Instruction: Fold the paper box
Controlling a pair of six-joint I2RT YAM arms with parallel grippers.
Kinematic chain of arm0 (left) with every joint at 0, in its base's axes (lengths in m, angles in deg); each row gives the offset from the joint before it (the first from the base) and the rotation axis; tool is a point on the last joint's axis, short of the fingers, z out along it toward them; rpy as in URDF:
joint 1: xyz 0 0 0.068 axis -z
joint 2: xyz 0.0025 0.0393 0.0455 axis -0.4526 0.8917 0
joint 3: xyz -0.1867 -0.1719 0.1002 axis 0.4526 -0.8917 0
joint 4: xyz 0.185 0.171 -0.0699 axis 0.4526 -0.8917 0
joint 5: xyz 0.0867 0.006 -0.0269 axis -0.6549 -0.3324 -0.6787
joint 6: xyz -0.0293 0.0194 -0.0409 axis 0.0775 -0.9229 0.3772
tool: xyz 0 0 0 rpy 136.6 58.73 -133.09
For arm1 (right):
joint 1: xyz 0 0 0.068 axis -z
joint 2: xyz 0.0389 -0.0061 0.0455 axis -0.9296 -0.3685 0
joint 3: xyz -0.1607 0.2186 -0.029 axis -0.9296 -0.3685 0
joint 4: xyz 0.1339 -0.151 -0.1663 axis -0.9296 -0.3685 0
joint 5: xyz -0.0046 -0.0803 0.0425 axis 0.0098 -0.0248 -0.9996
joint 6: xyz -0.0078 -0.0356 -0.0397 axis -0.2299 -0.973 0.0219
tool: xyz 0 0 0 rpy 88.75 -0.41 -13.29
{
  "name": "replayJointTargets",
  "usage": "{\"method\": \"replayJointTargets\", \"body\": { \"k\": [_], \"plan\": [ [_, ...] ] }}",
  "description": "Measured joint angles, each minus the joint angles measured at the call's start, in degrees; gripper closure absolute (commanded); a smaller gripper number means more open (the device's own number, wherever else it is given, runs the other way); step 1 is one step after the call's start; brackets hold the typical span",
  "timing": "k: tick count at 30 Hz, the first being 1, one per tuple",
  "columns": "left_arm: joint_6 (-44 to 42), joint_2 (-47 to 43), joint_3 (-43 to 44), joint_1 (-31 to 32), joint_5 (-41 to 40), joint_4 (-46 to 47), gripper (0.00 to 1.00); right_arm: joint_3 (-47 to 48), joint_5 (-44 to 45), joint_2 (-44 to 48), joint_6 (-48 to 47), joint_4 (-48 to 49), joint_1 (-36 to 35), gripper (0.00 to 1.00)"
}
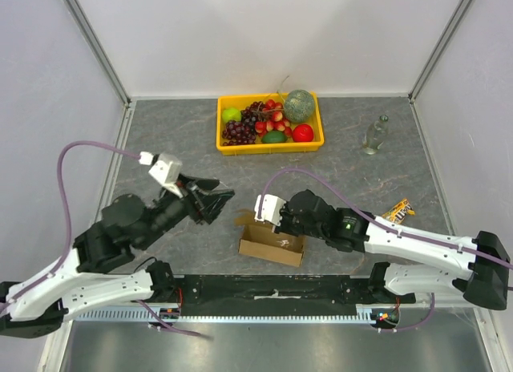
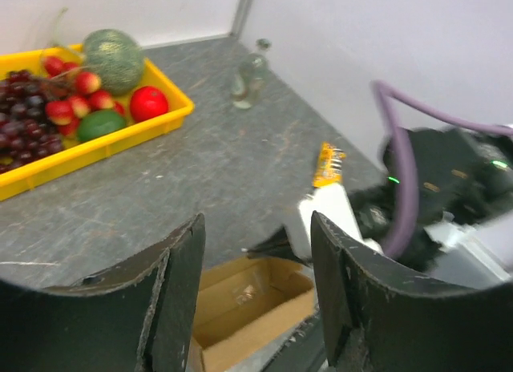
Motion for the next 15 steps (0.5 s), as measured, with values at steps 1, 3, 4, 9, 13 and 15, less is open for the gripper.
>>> {"method": "replayJointTargets", "body": {
  "k": [1, 3, 4, 9, 13, 15],
  "plan": [
    [0.0, 2.2, 0.2, -2.1, 1.4, 0.0, 0.39, -0.5, 0.5, 0.5, 0.0, 0.5, -0.4, 1.00],
    [-0.2, 5.8, 1.1, -7.8, 5.1, 0.0, 0.40, -1.3, 0.9, 1.5, 0.0, 1.1, -1.0, 1.00],
    [-0.2, 7.7, 1.7, -12.3, 8.4, 0.1, 0.41, -1.6, 1.1, 1.9, 0.0, 1.2, -1.1, 1.00],
    [2.3, 15.6, 2.4, -43.2, 31.5, 5.9, 0.46, -2.0, 2.0, 2.9, 0.0, 1.8, -1.6, 1.00],
    [6.1, 17.6, -2.1, -57.6, 44.7, 11.9, 0.46, -2.0, 2.8, 2.8, 0.0, 2.1, -2.1, 1.00],
    [7.0, 16.3, -5.4, -59.1, 49.0, 12.7, 0.46, -2.0, 3.4, 2.6, -0.1, 2.2, -2.6, 1.00]
  ]
}}
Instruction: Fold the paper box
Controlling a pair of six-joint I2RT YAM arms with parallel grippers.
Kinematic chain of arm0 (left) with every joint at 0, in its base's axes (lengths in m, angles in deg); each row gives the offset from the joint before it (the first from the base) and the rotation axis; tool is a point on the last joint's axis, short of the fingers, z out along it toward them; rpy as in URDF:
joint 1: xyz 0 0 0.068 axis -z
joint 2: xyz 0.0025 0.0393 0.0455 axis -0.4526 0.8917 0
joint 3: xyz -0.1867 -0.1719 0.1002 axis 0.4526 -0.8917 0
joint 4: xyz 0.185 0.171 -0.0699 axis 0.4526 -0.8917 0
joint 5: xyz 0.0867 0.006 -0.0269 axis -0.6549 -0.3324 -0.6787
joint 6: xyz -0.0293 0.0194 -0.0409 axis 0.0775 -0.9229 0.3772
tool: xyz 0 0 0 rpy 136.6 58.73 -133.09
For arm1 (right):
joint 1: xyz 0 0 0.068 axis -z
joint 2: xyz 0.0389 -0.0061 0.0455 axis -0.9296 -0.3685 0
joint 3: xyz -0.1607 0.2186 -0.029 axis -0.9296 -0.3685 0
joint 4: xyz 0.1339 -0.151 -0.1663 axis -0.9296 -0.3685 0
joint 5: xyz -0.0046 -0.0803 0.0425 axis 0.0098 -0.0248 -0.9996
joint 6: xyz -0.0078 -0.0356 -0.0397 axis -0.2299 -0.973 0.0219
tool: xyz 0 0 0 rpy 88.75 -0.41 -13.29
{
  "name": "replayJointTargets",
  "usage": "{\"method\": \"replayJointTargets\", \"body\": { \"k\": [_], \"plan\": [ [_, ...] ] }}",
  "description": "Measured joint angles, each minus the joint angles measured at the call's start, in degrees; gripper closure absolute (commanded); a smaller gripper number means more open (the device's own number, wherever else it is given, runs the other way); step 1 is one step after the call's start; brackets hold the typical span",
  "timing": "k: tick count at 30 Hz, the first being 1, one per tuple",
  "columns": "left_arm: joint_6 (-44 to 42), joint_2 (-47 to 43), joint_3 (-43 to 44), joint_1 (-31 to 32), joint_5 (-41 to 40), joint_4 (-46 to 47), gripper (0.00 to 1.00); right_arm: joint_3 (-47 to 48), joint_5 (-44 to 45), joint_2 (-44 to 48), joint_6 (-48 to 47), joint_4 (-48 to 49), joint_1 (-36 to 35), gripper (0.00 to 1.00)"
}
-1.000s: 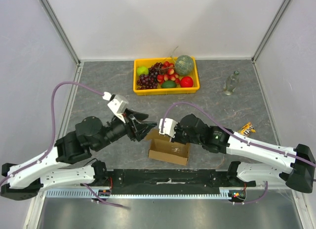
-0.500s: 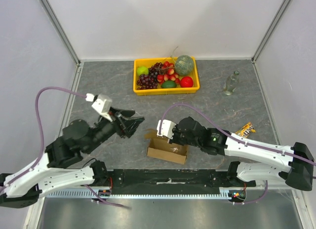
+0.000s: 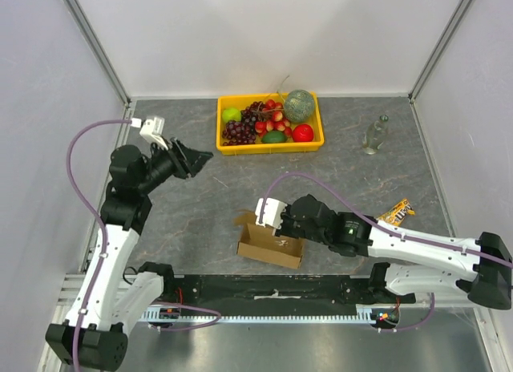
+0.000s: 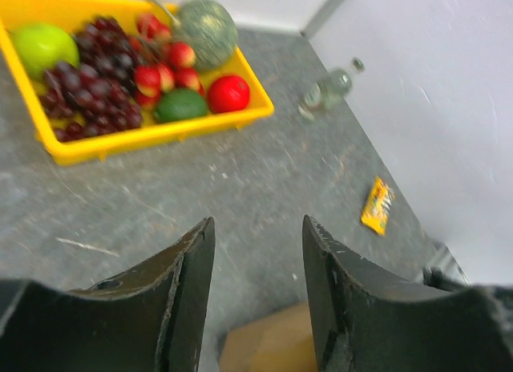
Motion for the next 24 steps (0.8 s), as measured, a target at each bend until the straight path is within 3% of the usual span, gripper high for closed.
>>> {"method": "replayJointTargets", "body": {
  "k": [10, 24],
  "plan": [
    [0.8, -12.1, -13.5, 0.0, 7.7, 0.2, 0.46, -0.2, 10.2, -3.0, -2.7, 0.6, -2.8, 1.00],
    [4.6, -9.9, -22.6, 0.0, 9.4, 8.4, 0.48, -4.2, 19.0, -1.2, -15.8, 9.1, -2.8, 1.00]
  ]
}}
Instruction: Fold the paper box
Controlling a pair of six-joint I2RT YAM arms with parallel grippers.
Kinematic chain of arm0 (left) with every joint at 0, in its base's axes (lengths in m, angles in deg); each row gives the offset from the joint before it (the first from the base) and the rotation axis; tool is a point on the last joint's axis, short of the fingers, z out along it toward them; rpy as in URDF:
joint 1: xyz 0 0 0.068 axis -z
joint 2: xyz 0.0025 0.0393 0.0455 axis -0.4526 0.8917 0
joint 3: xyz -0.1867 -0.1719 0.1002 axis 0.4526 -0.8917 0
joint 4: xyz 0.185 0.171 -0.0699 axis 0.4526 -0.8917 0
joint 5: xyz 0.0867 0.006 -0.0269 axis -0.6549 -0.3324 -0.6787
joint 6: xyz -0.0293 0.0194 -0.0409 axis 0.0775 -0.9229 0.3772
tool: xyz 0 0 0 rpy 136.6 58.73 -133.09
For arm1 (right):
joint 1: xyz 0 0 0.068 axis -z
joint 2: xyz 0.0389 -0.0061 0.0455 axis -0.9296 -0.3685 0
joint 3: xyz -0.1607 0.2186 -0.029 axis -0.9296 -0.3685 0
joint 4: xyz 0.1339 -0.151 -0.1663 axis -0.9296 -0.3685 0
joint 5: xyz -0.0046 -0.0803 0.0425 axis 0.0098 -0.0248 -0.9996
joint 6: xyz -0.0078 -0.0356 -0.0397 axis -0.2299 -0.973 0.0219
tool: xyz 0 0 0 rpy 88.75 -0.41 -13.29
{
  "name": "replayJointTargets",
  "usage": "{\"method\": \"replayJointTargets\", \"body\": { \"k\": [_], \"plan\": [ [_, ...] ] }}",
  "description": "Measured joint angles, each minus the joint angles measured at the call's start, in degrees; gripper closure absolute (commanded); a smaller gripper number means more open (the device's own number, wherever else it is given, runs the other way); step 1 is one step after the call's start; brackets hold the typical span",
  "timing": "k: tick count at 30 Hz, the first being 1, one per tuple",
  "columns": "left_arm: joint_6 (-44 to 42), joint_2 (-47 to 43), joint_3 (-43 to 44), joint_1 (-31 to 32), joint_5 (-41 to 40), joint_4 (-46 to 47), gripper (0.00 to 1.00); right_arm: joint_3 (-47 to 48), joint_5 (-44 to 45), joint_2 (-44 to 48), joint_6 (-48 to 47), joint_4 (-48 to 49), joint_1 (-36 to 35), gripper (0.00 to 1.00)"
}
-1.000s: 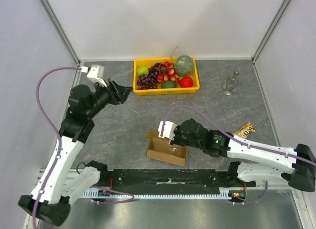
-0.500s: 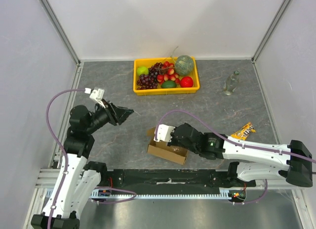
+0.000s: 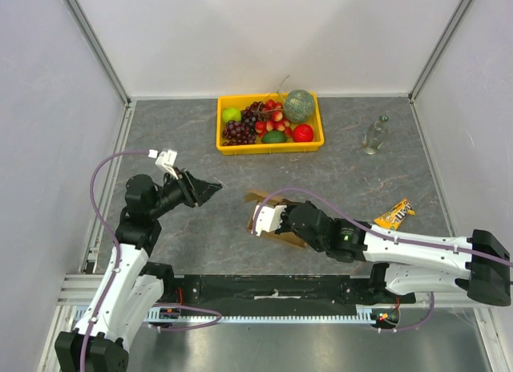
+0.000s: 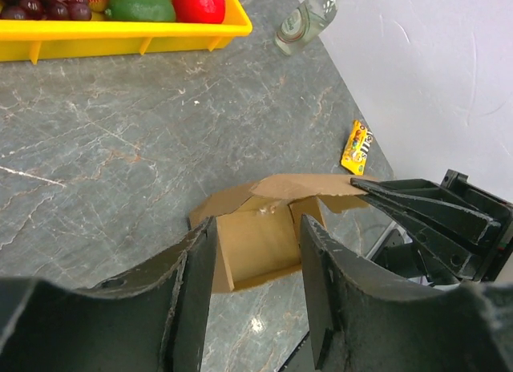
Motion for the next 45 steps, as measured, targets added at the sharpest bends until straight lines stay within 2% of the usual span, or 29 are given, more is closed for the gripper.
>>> {"method": "replayJointTargets", "body": {
  "k": [7, 13, 18, 19, 22, 24, 27, 37, 45],
  "plan": [
    [0.7, -0.5, -2.1, 0.0, 0.0, 4.8, 0.48, -0.9, -4.3, -0.4, -6.9, 4.5, 5.1, 1.00],
    [0.7, -4.0, -8.2, 0.1, -0.2, 11.6, 0.47, -0.8, -15.4, -2.4, -11.1, 5.7, 13.9, 1.00],
    [0.7, -5.3, -13.9, 2.2, -0.5, 18.7, 0.39, 2.1, -25.3, -5.1, -13.2, 4.5, 20.3, 1.00],
    [0.5, -4.7, -14.4, 3.3, -1.0, 19.5, 0.24, 3.4, -27.4, -6.0, -13.6, 3.7, 21.1, 1.00],
    [-1.4, -1.7, -14.6, 8.0, -3.1, 21.7, 0.17, 7.2, -32.9, -8.7, -14.7, 1.5, 22.7, 1.00],
    [-3.8, 1.3, -14.6, 12.2, -4.8, 22.8, 0.16, 8.5, -35.6, -9.6, -15.3, 0.4, 23.4, 1.00],
    [-7.0, 4.5, -14.6, 15.3, -6.7, 22.9, 0.15, 9.4, -38.4, -10.3, -15.8, -1.3, 24.0, 1.00],
    [-16.1, 11.3, -13.2, 16.7, -17.0, 24.1, 0.14, 9.7, -43.6, -10.4, -16.7, -3.5, 25.9, 1.00],
    [-21.6, 20.3, -9.2, 19.1, -19.9, 27.1, 0.14, 10.9, -47.1, -11.1, -16.7, -5.3, 27.6, 1.00]
  ]
}}
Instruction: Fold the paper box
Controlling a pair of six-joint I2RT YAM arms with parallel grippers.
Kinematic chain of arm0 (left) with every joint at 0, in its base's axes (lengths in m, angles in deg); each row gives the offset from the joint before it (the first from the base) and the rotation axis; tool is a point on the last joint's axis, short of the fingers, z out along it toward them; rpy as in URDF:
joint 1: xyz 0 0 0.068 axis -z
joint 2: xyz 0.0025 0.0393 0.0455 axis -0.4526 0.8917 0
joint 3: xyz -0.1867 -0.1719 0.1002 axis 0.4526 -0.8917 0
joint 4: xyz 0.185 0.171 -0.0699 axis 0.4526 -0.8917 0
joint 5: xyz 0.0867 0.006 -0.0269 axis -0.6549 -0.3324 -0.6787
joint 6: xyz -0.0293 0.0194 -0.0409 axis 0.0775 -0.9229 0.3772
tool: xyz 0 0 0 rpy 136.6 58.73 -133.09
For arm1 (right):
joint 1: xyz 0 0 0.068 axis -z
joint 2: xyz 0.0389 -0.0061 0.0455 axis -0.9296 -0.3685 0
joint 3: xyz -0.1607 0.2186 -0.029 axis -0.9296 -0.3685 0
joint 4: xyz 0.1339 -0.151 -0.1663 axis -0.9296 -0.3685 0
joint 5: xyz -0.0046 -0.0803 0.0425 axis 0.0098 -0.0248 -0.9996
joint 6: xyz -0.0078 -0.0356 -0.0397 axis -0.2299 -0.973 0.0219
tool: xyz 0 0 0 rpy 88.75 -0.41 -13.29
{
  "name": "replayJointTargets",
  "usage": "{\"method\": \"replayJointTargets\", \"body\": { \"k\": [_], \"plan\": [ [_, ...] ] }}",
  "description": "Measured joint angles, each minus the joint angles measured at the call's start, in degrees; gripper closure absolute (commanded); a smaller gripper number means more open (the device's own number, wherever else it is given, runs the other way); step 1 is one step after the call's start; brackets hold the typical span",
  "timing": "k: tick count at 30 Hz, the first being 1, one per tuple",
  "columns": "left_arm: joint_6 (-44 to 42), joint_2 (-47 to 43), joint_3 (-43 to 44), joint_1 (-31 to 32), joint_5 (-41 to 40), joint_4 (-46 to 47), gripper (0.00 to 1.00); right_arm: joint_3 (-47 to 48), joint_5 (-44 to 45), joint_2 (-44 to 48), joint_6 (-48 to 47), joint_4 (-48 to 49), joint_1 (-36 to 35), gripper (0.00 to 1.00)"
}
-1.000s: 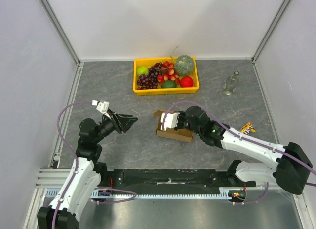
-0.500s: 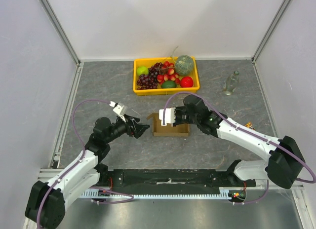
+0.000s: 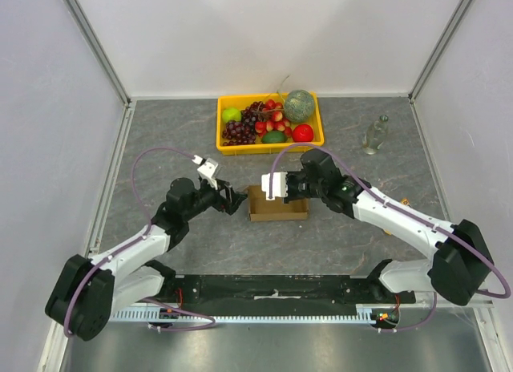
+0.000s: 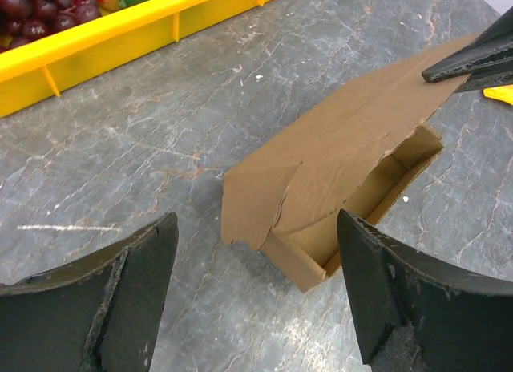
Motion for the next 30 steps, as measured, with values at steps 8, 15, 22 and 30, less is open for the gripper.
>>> {"method": "replayJointTargets", "body": {
  "k": [8, 15, 22, 30],
  "plan": [
    [-4.2, 6.7, 2.7, 4.9, -4.1, 2.4, 0.20, 1.4, -2.8, -0.5, 0.0, -1.4, 1.2, 1.00],
    [-5.7, 7.1, 2.8, 5.4, -7.9, 2.4, 0.41, 2.5, -4.8, -1.0, 0.1, -2.9, 2.0, 1.00],
    [-6.3, 7.4, 3.5, 5.4, -9.5, 2.4, 0.58, 3.0, -5.5, -1.5, 0.1, -3.3, 2.3, 0.98],
    [-6.4, 9.3, 4.2, 5.5, -9.4, 2.2, 0.74, 4.2, -5.7, -2.6, 1.8, -3.4, 2.8, 0.82]
  ]
}}
